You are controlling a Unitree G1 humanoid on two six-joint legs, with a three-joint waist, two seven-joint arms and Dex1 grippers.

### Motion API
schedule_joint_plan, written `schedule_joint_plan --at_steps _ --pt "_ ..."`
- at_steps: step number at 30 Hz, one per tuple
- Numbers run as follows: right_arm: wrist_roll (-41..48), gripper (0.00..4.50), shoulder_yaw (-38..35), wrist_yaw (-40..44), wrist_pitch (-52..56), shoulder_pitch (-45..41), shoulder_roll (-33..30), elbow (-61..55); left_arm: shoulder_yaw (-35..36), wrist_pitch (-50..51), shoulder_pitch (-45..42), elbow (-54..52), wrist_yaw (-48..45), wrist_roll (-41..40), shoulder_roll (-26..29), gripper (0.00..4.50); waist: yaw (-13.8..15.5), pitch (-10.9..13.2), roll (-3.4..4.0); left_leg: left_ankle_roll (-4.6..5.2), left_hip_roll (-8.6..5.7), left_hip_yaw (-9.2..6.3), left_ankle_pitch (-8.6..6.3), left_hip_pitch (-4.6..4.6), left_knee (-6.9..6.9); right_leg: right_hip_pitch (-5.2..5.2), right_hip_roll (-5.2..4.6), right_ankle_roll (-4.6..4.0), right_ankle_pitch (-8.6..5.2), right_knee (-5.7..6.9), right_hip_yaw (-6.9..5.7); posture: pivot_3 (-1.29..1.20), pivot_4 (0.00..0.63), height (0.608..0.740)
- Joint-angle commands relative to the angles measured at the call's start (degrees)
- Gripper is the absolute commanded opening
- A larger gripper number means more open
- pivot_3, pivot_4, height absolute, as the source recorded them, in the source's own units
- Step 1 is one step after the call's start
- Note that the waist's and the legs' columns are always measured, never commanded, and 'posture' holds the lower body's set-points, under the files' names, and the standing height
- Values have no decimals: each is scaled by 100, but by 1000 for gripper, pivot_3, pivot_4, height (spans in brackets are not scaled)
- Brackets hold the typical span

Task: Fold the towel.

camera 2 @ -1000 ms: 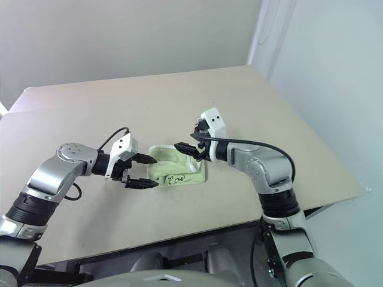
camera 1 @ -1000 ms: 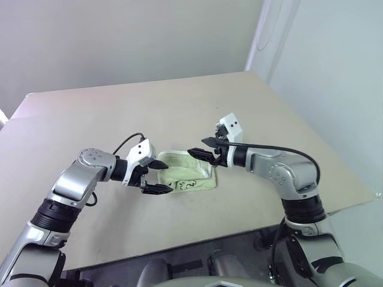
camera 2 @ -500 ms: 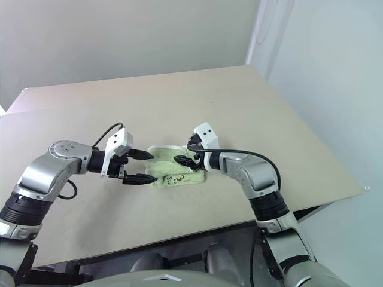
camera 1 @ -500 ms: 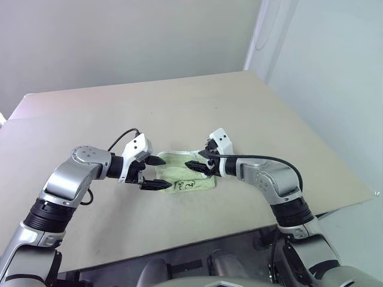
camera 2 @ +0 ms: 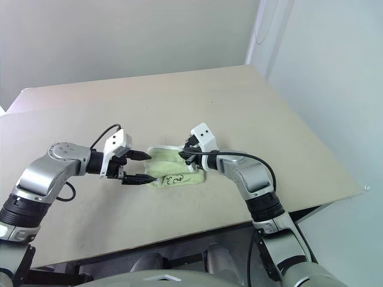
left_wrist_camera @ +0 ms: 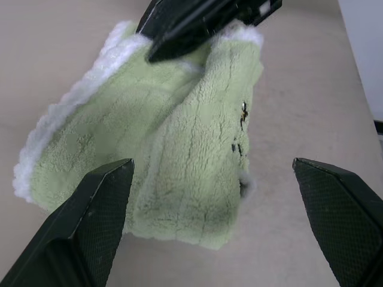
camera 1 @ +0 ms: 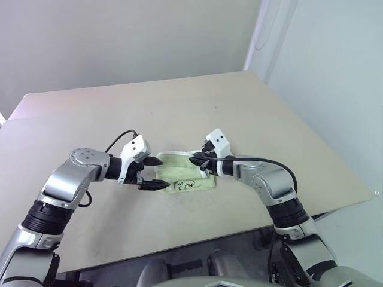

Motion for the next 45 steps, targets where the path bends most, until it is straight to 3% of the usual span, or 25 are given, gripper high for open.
schedule_joint_plan --at_steps 1,21,25,33,39,45 --pt "25 14 -104 45 -174 -164 88 -158 197 -65 -17 -136 33 -36 76 4500 2 0 0 0 0 0 0 0 0 0 0 0 0 0 0 0 0 740" --pt "-716 14 -233 -642 -1048 -521 332 852 86 -791 200 421 -45 160 -59 4500 -6 0 0 0 0 1 0 0 -2 0 -1 0 1 0 0 0 0 740" --pt "-677 14 -179 -480 -685 -499 322 688 86 -905 211 519 -100 182 -56 4500 -5 0 0 0 0 0 0 2 -1 0 -1 -1 1 3 0 0 0 740" --pt "200 14 -735 4 133 -210 165 -277 151 -1095 305 641 -315 179 69 4500 3 0 0 0 0 -1 0 0 -1 0 -1 0 1 3 0 0 0 740" --pt "133 14 -641 22 41 -54 -192 -869 215 -1258 277 841 -456 176 126 4500 0 0 1 0 0 1 0 1 2 1 -1 -13 -8 3 0 0 0 740" --pt "-346 14 -628 -546 -526 -267 76 -173 145 -1449 241 1038 -506 270 61 4500 -8 0 1 0 1 1 0 6 2 0 2 -14 -9 8 0 0 0 740"
